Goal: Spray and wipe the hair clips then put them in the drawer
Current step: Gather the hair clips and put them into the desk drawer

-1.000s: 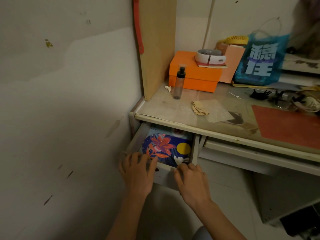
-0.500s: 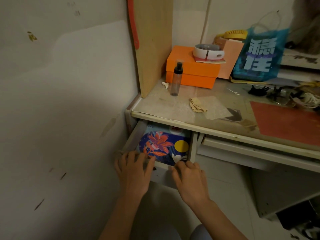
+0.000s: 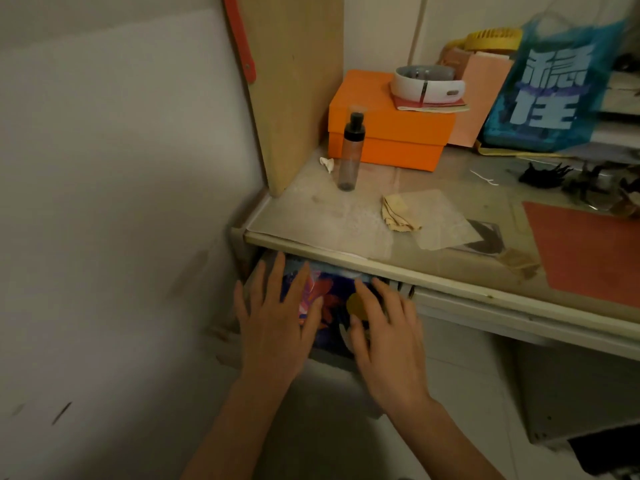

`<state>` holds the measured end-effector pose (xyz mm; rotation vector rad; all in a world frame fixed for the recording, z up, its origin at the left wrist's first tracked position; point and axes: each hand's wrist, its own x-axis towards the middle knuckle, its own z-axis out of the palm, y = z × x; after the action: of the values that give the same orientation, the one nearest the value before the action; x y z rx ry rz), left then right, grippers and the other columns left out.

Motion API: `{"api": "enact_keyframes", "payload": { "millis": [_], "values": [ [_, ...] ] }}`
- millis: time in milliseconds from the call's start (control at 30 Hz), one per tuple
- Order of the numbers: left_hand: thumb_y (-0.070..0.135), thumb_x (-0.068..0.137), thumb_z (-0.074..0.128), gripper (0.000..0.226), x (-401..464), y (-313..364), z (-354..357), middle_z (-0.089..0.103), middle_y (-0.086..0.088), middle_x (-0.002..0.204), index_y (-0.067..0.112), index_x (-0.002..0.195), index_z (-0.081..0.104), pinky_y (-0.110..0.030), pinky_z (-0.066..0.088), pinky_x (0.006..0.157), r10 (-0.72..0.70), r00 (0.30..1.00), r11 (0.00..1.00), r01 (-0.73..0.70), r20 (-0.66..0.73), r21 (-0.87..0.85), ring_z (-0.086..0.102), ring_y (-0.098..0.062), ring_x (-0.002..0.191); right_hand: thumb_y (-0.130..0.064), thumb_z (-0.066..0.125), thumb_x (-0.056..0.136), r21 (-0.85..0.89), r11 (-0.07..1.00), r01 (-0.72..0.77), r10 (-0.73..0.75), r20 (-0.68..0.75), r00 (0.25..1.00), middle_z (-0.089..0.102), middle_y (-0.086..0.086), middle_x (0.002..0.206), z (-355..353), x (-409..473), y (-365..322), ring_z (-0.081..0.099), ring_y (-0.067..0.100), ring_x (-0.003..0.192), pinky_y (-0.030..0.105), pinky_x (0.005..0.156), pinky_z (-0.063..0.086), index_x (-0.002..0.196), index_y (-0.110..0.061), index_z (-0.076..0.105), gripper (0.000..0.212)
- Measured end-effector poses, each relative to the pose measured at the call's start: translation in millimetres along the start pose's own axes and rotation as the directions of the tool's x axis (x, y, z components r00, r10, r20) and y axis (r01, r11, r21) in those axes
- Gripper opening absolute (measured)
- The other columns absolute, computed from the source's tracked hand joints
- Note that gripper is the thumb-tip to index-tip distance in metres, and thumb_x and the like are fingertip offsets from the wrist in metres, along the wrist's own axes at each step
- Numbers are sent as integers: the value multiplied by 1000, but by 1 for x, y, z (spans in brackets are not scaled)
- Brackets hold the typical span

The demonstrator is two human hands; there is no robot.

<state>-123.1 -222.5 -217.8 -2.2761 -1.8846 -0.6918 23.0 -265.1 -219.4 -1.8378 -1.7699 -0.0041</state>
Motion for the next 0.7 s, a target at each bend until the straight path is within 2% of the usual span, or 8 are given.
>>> {"api": "enact_keyframes", "payload": {
  "millis": [133,267,400,533,600,700],
  "values": [
    [47,89,41,54,34,15,-1,44,-14,146,21,134,55,-61,29,104,-2,999,1000,2,47,11,46,-39,129,-13,65,87,61,998,-24,24,2,1000,48,12,142,-7,38,6,48,34,125,49,98,42,137,-16,51,52],
    [49,90,37,56,69,42,-24,41,-14,148,23,138,50,-60,29,104,38,992,999,-36,118,-12,44,-39,132,-12,73,79,5,997,-74,74,40,996,51,18,139,-42,72,12,52,39,122,54,96,43,134,-12,55,57],
    [44,88,39,55,108,79,-72,46,-16,143,19,134,55,-63,36,99,111,981,994,-109,162,-21,49,-40,127,-14,75,78,-57,988,-146,150,74,986,50,18,140,-103,106,11,50,41,124,57,97,43,133,-12,56,58],
    [44,88,35,57,149,117,-125,48,-18,141,16,132,57,-65,42,94,171,959,985,-159,227,-70,49,-41,126,-24,60,91,-92,977,-191,202,126,971,33,12,153,-169,140,10,33,35,139,53,110,28,143,-20,43,55],
    [45,87,35,58,167,137,-150,50,-17,140,18,132,58,-63,45,92,202,948,979,-191,245,-66,52,-40,124,-32,48,97,-129,969,-210,228,143,963,20,7,158,-201,154,12,20,30,145,50,115,17,149,-27,31,54],
    [46,86,35,59,189,167,-180,49,-15,142,18,134,55,-61,42,97,271,935,963,-259,230,-81,51,-37,125,-38,36,100,-145,952,-270,287,118,951,6,2,161,-245,167,20,6,23,148,44,117,5,151,-32,19,54]
  ]
}}
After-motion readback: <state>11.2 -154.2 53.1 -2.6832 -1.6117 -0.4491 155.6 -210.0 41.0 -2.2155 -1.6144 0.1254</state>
